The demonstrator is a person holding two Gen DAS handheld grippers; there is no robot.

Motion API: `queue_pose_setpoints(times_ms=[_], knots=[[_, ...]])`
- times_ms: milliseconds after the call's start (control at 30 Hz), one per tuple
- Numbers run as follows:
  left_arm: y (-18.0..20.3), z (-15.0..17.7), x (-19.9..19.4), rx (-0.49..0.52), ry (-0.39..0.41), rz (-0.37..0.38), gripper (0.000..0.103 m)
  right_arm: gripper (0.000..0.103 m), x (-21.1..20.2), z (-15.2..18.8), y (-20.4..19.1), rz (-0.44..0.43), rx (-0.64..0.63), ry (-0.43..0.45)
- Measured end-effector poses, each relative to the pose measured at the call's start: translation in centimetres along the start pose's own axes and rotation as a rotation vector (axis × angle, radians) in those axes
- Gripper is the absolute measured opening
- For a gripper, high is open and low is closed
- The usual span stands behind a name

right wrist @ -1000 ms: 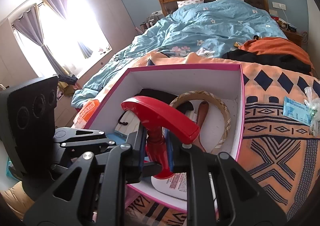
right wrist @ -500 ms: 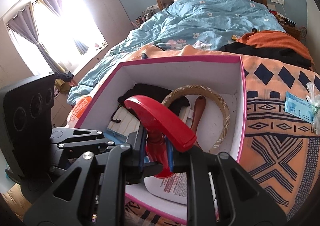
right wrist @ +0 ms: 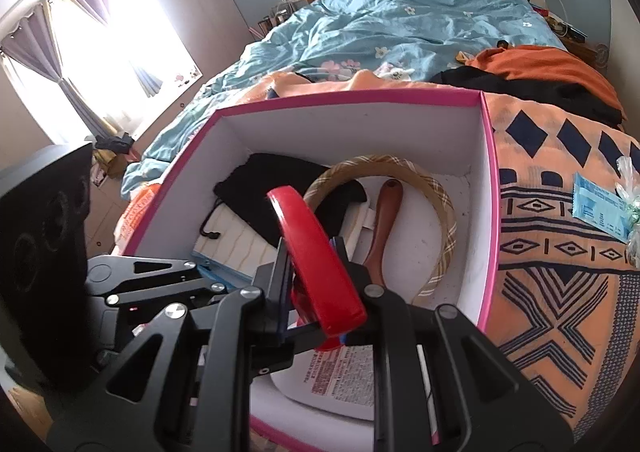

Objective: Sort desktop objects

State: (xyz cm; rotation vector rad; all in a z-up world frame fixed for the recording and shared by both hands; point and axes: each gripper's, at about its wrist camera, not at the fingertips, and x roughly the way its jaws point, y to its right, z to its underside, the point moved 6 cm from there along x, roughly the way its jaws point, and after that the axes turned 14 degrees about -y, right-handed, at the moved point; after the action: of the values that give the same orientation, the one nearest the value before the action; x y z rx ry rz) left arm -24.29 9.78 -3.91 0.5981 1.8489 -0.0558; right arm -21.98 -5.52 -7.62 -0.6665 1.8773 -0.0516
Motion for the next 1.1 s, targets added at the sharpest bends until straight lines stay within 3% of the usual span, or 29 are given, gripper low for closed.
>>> queue_pose_setpoints(times_ms=[267, 633, 1100], knots=[[-0.9, -0.7, 0.2, -0.033, 0.003, -0.030, 0.023, 0.022, 1.4, -0.5, 1.3, 0.087, 0.030, -0.039], [-1.8, 0.0, 0.3, -0.045, 0.019, -0.043, 0.023, 0.029, -0.3, 0.3, 1.1, 0.069, 0.024, 0.022], [-0.2, -0.2, 1.0, 0.009, -0.006, -0.131, 0.024, 0.032, -3.5, 3.3, 0.8, 0.021, 0.025, 0.087]])
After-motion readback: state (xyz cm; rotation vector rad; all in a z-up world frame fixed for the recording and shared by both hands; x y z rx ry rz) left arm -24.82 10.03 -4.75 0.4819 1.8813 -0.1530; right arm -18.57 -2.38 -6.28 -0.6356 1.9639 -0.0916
